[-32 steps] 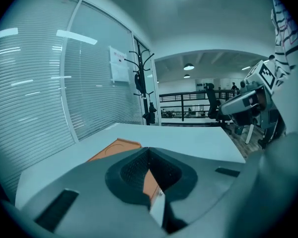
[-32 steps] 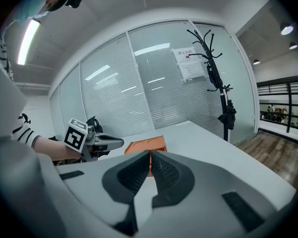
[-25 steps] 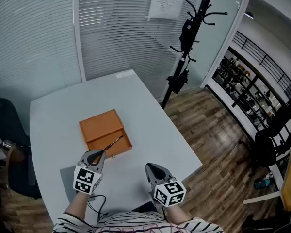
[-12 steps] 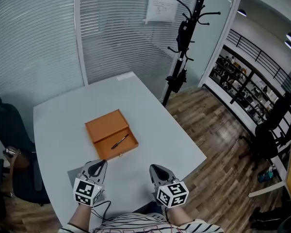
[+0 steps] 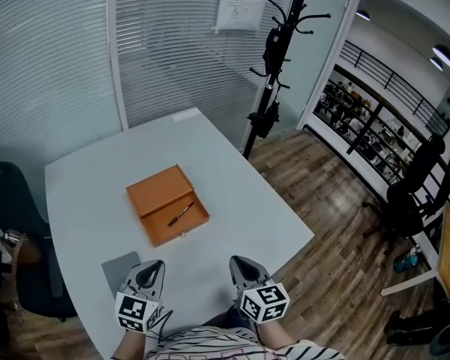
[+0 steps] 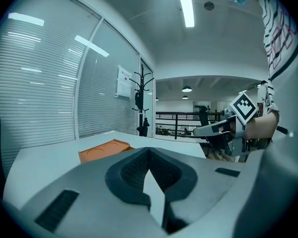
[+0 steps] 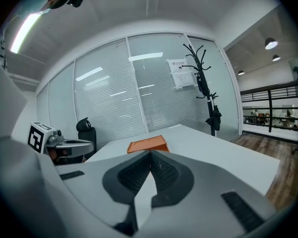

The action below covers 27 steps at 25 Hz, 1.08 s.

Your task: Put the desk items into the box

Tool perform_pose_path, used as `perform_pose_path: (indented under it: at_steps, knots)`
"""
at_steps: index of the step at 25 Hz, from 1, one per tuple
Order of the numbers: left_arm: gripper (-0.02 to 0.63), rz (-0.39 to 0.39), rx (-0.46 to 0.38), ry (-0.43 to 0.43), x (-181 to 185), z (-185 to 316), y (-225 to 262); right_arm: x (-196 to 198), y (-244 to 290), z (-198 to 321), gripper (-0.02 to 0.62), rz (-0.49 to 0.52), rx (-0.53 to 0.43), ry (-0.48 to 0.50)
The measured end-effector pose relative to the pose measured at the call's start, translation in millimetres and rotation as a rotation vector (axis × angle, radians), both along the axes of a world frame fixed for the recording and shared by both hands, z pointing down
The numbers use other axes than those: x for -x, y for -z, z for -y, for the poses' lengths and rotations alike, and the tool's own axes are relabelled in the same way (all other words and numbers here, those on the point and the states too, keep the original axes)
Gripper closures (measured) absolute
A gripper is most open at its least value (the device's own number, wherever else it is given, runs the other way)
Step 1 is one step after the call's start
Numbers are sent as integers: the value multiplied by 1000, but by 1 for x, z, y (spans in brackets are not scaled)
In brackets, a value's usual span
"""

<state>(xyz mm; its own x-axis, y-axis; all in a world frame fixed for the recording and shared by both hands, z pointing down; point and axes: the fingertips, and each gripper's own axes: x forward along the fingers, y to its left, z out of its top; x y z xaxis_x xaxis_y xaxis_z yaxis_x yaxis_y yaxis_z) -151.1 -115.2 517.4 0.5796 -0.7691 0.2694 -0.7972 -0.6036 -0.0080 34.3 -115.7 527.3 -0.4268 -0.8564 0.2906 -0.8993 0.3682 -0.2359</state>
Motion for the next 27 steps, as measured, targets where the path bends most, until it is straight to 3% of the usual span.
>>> perform_pose_path:
  at_steps: [5, 27]
  knots:
    - [584, -4, 4, -18, -4, -10, 0, -2, 1, -9, 571, -40, -15, -11]
    - [584, -6, 0, -14, -6, -8, 2, 8, 4, -4, 571, -41, -21, 20]
